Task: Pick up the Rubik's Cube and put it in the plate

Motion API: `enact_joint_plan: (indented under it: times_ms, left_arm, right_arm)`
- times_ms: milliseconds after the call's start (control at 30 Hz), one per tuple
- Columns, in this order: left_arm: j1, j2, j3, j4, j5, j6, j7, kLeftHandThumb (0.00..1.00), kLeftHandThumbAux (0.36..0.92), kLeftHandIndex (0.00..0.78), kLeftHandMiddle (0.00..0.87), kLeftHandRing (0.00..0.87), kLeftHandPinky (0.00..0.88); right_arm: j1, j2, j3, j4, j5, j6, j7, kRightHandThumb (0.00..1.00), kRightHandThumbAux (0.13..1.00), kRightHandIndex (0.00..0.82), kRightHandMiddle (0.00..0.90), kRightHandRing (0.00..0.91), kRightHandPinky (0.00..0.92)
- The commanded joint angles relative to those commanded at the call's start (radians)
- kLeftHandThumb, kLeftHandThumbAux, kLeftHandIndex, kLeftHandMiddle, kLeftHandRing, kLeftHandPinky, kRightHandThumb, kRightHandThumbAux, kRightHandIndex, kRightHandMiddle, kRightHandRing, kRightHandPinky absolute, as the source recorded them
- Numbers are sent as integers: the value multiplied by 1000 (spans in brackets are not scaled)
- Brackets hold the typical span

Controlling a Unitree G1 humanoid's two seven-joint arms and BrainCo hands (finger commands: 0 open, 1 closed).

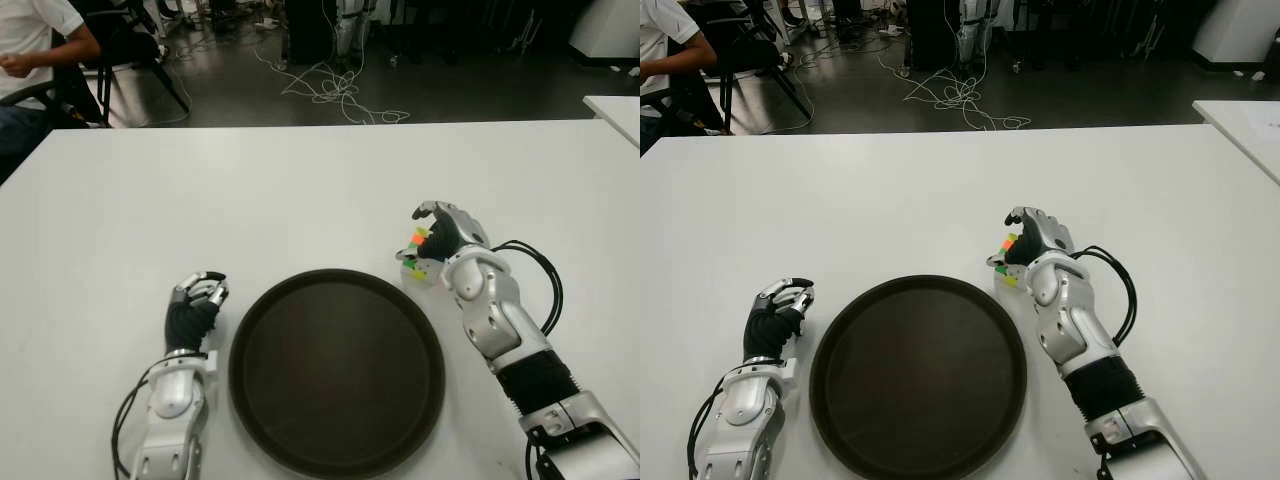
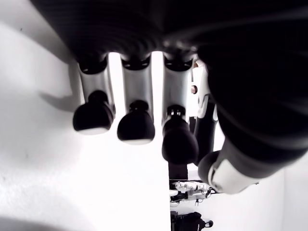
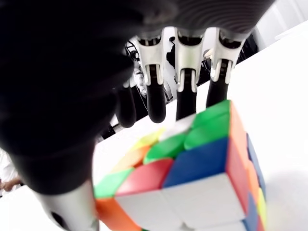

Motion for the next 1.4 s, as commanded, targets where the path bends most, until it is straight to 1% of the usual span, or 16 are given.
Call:
enact_joint_plan:
  times_ms: [133,200,367,467,567,767,1033,1267,1400]
  left_arm:
    - [0,0,0,0,0,1,0,711,704,444,814,825,815]
    - [0,0,-1,-2,1,5,0,711,704,444,814,823,811]
    - [1,2,-3,-8,1,11,-3,712,704,444,813,823,817]
    - [2,3,-4,-11,1,12,-5,712,704,444,814,824,819]
    - [3,6,-6,-14,2,16,-8,711,704,444,815,824,814]
    - [4,5,-7,-19,5,25,-4,712,704,444,816,826,819]
    - [2,4,-5,-20,4,31,-2,711,704,444,816,824,813]
    - [1,3,-4,-20,1,32,-3,711,704,444,819,826,816]
    - [1,1,-2,-20,-3,32,-4,711,704,444,818,826,818]
  right_arm:
    - [2,1,-3,0,6,-10,-10,12,886,627,746,769,749]
    - [4,2,-5,-3,7,-14,-16,41,889,635,748,771,756]
    - [10,5,-8,-13,8,-25,-37,181,887,655,774,793,788]
    - [12,7,-13,-17,15,-28,-42,213,885,659,780,796,791]
    - [15,11,-19,-21,24,-30,-43,221,881,653,773,789,786]
    - [18,13,-27,-27,37,-36,-37,238,878,653,784,804,800]
    - [17,9,-23,-29,35,-34,-29,158,883,631,766,785,783]
    - [17,7,-23,-27,38,-34,-25,200,884,665,785,804,797]
    - [15,7,-20,-28,31,-27,-26,216,885,656,782,800,790]
